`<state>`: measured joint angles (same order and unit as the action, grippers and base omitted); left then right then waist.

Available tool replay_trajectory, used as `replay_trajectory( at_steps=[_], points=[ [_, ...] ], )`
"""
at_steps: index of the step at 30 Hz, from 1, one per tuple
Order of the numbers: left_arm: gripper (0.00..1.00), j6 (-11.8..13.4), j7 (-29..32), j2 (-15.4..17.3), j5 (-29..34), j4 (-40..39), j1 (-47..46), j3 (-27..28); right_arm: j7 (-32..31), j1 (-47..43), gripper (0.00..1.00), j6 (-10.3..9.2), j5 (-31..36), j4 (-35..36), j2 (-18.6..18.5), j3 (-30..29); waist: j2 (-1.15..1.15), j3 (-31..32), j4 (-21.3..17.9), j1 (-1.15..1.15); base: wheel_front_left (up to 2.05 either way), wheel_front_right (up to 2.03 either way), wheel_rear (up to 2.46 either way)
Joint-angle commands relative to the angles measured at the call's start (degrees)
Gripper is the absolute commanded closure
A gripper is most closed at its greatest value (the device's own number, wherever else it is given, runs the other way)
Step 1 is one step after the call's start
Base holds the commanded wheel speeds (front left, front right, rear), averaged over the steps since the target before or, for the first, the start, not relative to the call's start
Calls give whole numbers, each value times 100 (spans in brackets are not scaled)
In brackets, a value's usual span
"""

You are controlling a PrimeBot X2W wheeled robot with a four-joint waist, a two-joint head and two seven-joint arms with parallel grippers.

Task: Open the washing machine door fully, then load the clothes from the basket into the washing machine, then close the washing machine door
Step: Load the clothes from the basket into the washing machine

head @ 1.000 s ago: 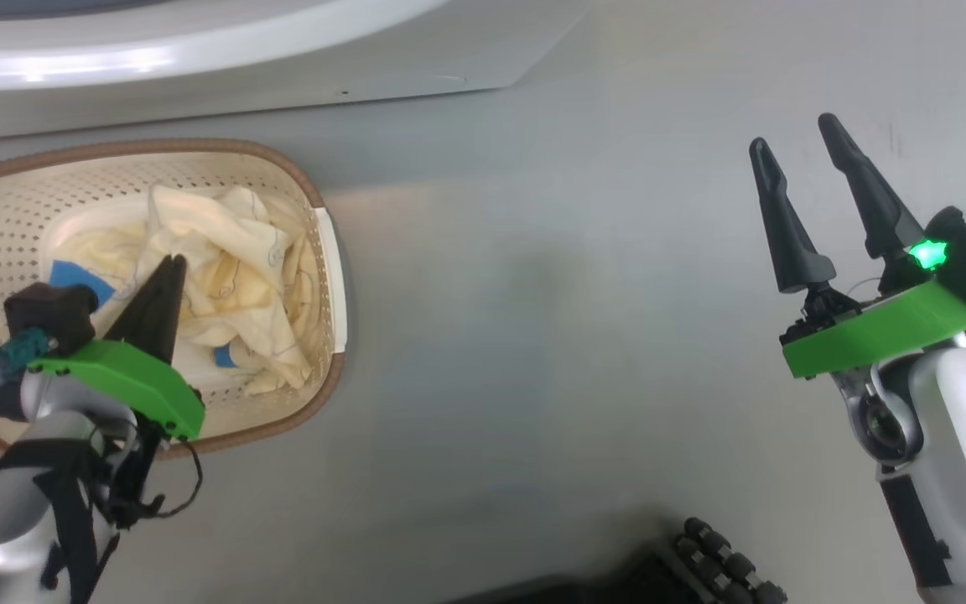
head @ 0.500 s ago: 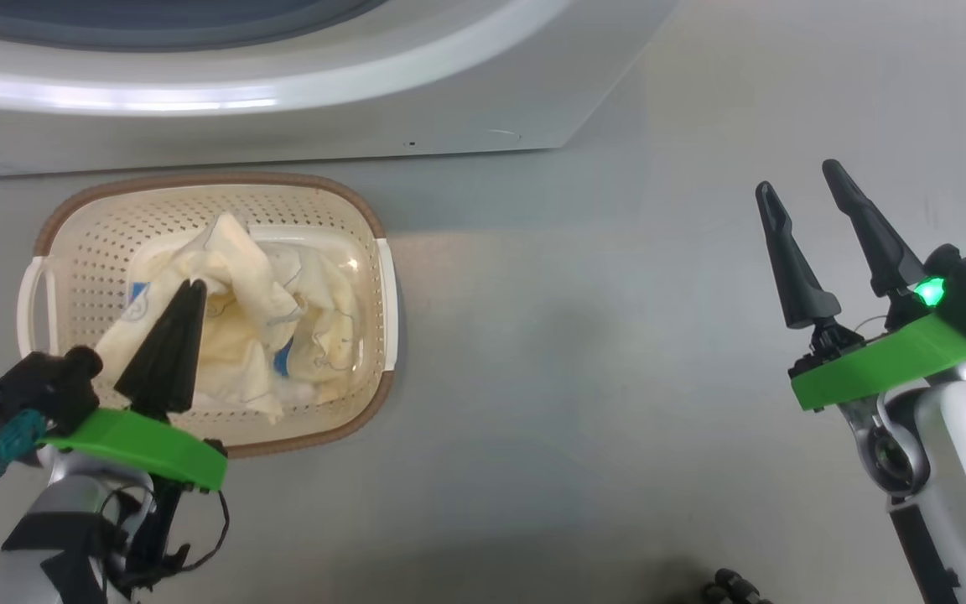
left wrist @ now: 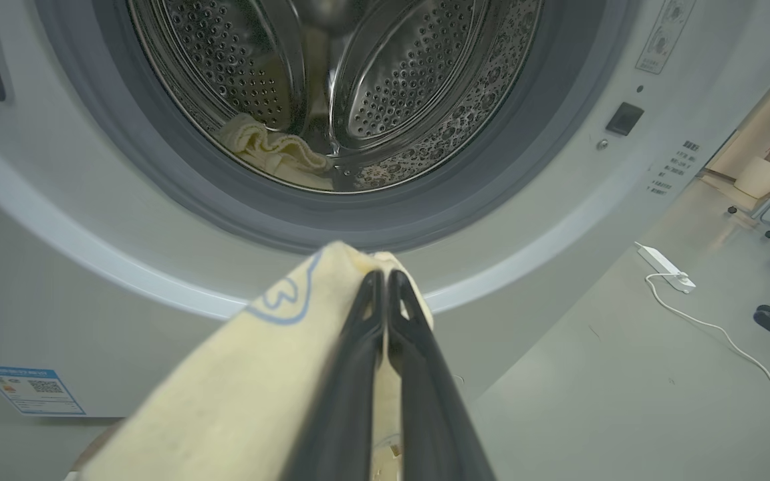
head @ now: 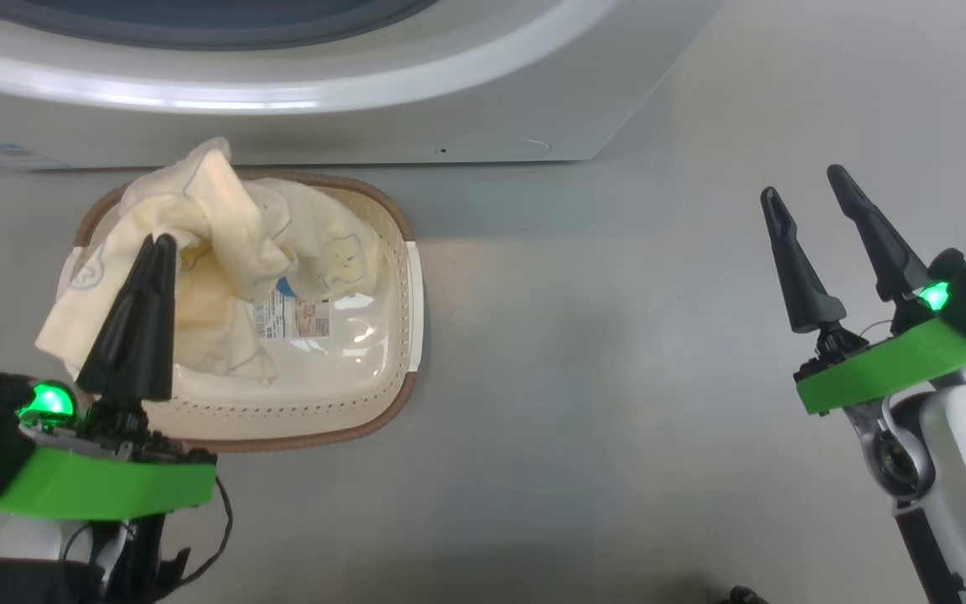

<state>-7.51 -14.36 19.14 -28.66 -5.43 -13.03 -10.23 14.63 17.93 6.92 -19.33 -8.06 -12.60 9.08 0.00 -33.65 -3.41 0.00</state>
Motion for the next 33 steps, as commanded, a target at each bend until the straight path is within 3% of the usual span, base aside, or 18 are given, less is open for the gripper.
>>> replay_trajectory(
  at_steps=[1, 10, 17, 23, 33],
  points=[
    [100, 2, -63, 74, 37, -324, 65, 297, 37, -192, 0, 57, -33, 122, -116, 42, 0, 61, 45, 0, 0, 0, 0],
    [100, 3, -63, -172, -42, -769, 82, 620, 37, -275, 0, 57, -48, 50, -101, 121, 0, 376, 106, 0, 0, 0, 0],
    [100, 3, -63, -363, -20, -643, -321, 575, 37, -335, 0, 57, -72, 26, -96, 130, 0, 541, 83, 0, 0, 0, 0],
    [100, 2, -63, -579, 91, -211, -1130, 416, 37, -380, 0, 57, -69, 32, -85, 131, 0, 547, 51, 0, 0, 0, 0],
    [100, 2, -63, -530, -125, 1164, -2414, 41, 37, -233, 0, 57, -89, 71, -38, 178, 0, 357, -186, 0, 0, 0, 0]
  ],
)
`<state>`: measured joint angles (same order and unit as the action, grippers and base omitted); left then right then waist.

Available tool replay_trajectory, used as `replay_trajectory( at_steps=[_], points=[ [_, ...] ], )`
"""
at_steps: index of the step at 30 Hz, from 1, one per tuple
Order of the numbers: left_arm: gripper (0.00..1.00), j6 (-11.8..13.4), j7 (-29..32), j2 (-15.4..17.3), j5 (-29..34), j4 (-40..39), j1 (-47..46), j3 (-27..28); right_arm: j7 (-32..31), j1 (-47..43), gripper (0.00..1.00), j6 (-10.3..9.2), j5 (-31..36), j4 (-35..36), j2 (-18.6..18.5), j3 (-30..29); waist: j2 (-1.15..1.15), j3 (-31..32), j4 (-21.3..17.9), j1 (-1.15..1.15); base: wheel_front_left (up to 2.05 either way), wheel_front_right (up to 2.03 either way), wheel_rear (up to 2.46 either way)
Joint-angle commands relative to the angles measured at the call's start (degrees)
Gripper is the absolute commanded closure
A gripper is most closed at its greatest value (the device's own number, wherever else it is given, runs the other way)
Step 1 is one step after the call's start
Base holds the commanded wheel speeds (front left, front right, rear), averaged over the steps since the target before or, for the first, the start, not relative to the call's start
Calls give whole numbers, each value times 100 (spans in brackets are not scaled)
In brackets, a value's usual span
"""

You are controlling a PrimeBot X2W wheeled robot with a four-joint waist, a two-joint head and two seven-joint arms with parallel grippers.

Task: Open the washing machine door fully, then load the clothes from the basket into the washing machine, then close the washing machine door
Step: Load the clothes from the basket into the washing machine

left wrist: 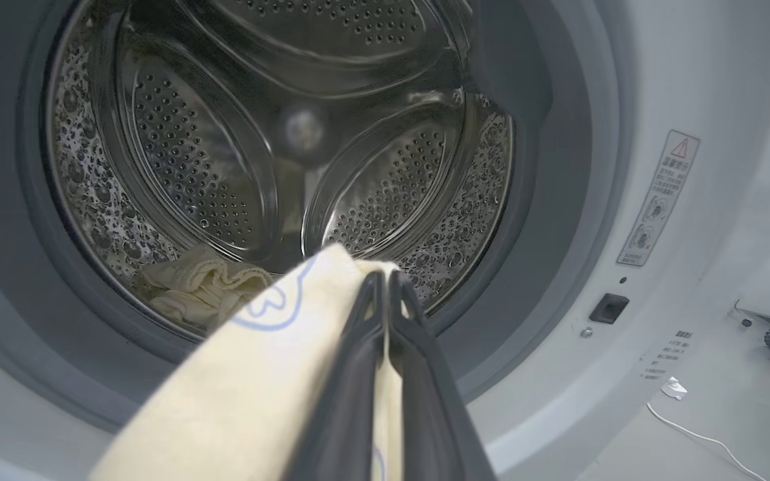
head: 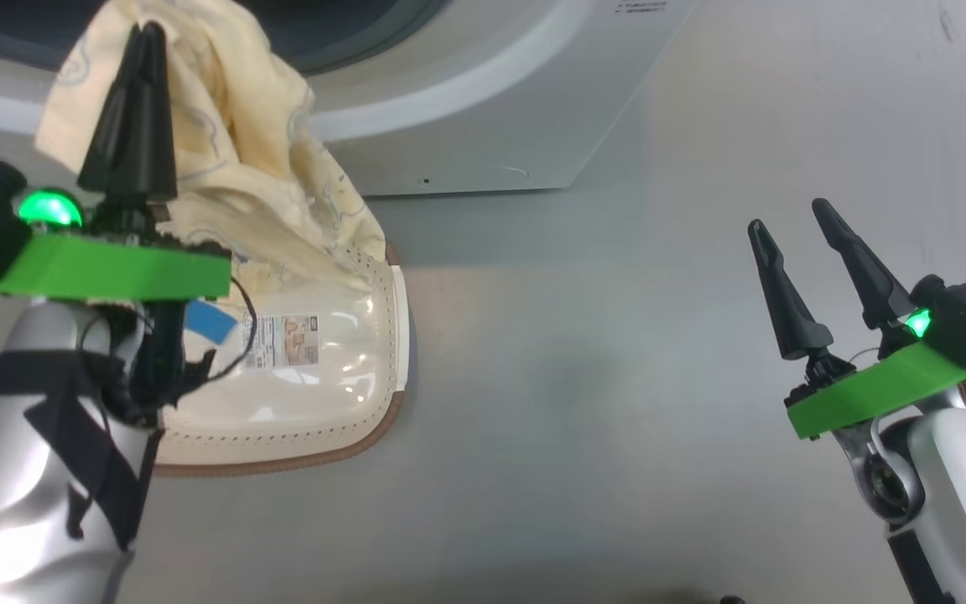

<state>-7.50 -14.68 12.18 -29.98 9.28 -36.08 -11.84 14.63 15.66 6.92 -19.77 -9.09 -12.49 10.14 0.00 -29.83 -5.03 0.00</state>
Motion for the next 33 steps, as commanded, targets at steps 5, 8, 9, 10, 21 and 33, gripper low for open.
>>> replay_trajectory(
  at_steps=[5, 8, 9, 10, 21, 33],
  points=[
    [100, 1, -31, 205, -119, 457, -953, 243, 37, 72, 0, 57, -49, 209, 9, 66, 0, -217, -186, 0, 0, 0, 0],
    [100, 1, -31, 236, -120, 850, -1387, 278, 37, 147, 0, 57, -48, 232, 49, 69, 0, -354, -285, 0, 0, 0, 0],
    [100, 1, -31, 253, -124, 974, -1532, 288, 37, 175, 0, 57, -50, 239, 64, 68, 0, -410, -318, 0, 0, 0, 0],
    [100, 1, -31, 272, -123, 1097, -1672, 287, 37, 205, 0, 57, -50, 246, 80, 73, 0, -461, -353, 0, 0, 0, 0],
    [100, 1, -31, 436, 3, 2234, -3096, 340, 37, 405, 0, 57, -53, 303, 209, 141, 0, -969, -777, 0, 0, 0, 0],
    [100, 1, -32, 642, 304, 3450, -4452, 300, 37, 707, 0, 57, -89, 327, 353, 386, 0, -1429, -1183, 0, 0, 0, 0]
  ],
)
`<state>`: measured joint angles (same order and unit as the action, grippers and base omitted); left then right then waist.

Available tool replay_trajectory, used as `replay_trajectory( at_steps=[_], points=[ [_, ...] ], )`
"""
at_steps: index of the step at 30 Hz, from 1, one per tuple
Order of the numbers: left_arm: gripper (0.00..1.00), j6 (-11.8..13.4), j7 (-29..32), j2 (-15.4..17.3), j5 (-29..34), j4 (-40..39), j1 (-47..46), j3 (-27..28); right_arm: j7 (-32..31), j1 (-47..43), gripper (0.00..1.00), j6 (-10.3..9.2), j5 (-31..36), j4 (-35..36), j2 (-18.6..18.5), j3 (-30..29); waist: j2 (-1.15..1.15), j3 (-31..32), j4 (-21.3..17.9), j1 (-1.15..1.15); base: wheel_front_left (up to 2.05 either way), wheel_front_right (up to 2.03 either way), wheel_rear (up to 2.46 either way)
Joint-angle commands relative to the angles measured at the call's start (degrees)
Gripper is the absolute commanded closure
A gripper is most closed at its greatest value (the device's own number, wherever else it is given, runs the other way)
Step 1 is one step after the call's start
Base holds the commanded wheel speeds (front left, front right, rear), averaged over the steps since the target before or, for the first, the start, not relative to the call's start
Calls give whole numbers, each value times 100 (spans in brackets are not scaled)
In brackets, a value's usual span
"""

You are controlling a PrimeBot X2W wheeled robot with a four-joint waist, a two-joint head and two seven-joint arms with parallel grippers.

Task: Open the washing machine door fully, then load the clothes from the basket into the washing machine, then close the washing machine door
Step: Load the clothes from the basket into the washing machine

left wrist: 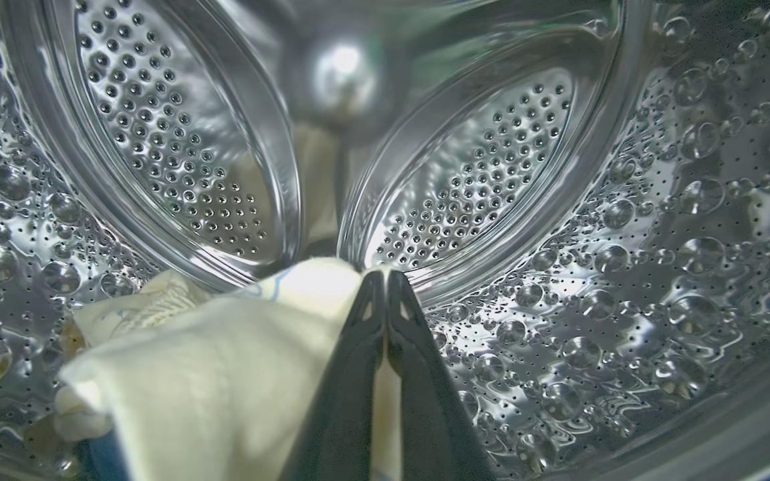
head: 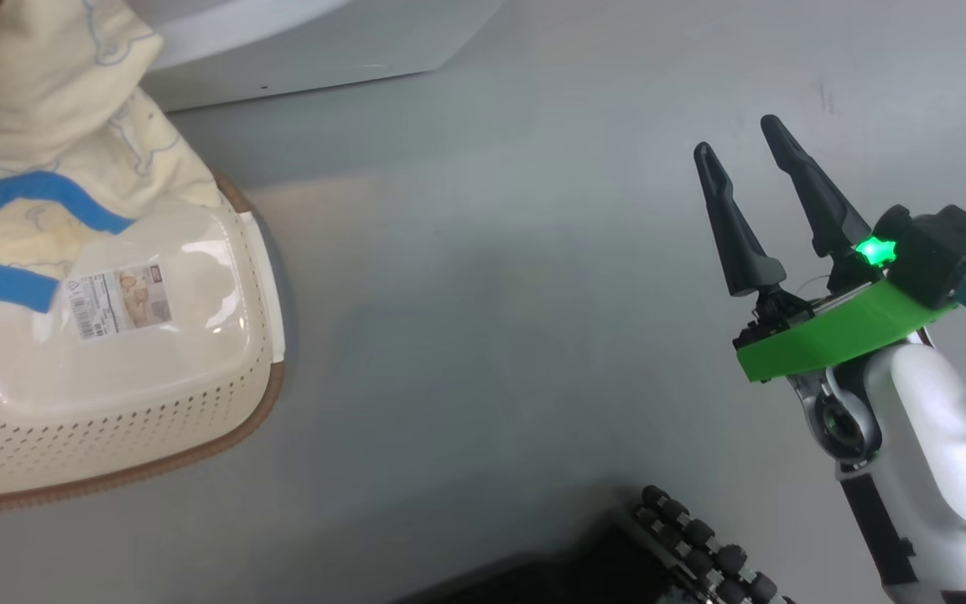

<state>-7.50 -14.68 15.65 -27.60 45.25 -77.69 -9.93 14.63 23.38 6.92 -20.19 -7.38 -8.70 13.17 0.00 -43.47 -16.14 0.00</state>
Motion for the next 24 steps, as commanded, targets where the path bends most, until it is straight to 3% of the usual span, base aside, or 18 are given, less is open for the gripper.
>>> replay_trajectory(
  at_steps=[1, 15, 24],
  points=[
    [100, 1, -32, 323, 111, -71, -392, 134, 37, -50, 0, 57, -50, 151, -13, 109, 0, -89, -107, 0, 0, 0, 0],
    [100, 89, -32, 658, 851, 437, -1430, 846, 37, 186, 0, 57, -107, 73, 113, 463, 0, -278, -647, 0, 0, 0, 0],
    [100, 179, -32, 615, 1315, 112, -1761, 1260, 37, 227, 0, 57, -136, 50, 190, 528, 0, -438, -811, 0, 0, 0, 0]
  ],
)
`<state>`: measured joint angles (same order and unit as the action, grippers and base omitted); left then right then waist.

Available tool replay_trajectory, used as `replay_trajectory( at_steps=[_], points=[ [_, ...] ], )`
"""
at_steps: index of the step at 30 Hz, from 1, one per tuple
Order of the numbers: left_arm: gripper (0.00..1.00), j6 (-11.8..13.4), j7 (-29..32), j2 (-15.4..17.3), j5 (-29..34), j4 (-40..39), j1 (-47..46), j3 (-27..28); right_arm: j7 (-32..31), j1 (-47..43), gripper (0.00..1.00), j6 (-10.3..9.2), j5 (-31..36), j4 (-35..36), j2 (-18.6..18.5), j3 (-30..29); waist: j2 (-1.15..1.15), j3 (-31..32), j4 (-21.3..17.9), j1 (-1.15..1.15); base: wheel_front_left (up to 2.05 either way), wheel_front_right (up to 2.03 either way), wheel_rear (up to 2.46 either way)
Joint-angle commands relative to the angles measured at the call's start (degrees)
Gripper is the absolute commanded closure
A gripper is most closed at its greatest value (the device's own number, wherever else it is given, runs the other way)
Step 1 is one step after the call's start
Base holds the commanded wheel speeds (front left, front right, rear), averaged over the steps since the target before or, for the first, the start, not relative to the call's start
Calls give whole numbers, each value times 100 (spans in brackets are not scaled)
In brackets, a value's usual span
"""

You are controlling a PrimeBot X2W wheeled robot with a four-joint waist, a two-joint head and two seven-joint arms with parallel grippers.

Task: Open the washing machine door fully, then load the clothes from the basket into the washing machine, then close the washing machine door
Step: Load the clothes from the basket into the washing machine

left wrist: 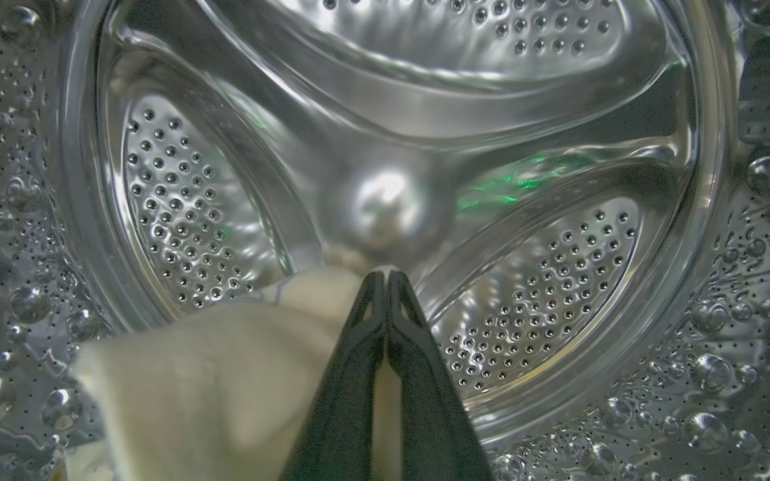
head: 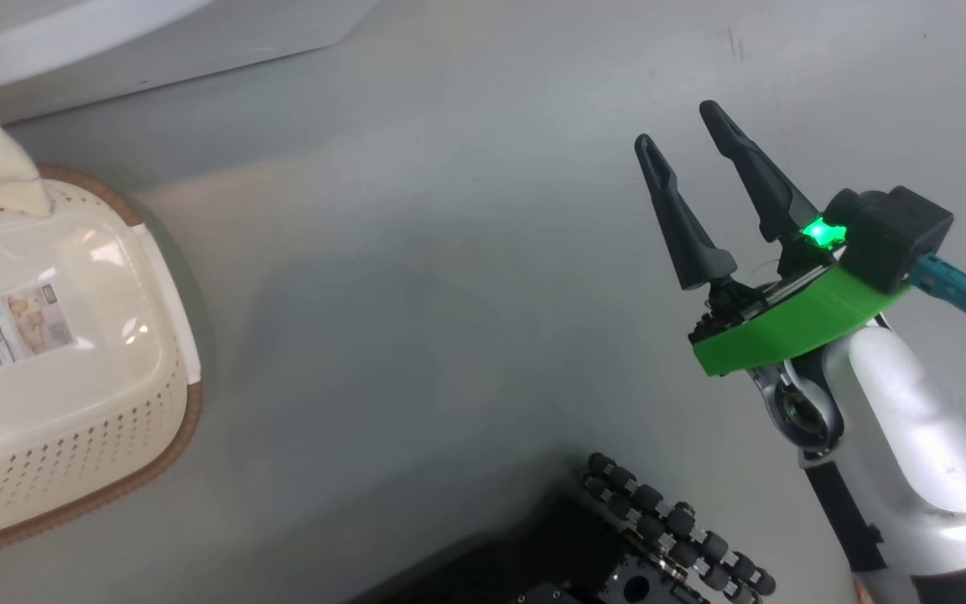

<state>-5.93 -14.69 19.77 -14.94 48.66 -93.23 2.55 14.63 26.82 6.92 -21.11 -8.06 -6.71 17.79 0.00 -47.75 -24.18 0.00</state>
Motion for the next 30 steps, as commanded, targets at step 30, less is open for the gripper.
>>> replay_trajectory(
  at_steps=[30],
  points=[
    [69, -78, -30, 87, 909, 216, -336, 544, 37, -90, 0, 57, -27, 60, 78, 65, 0, -125, -84, 0, 0, 0, 0]
  ],
)
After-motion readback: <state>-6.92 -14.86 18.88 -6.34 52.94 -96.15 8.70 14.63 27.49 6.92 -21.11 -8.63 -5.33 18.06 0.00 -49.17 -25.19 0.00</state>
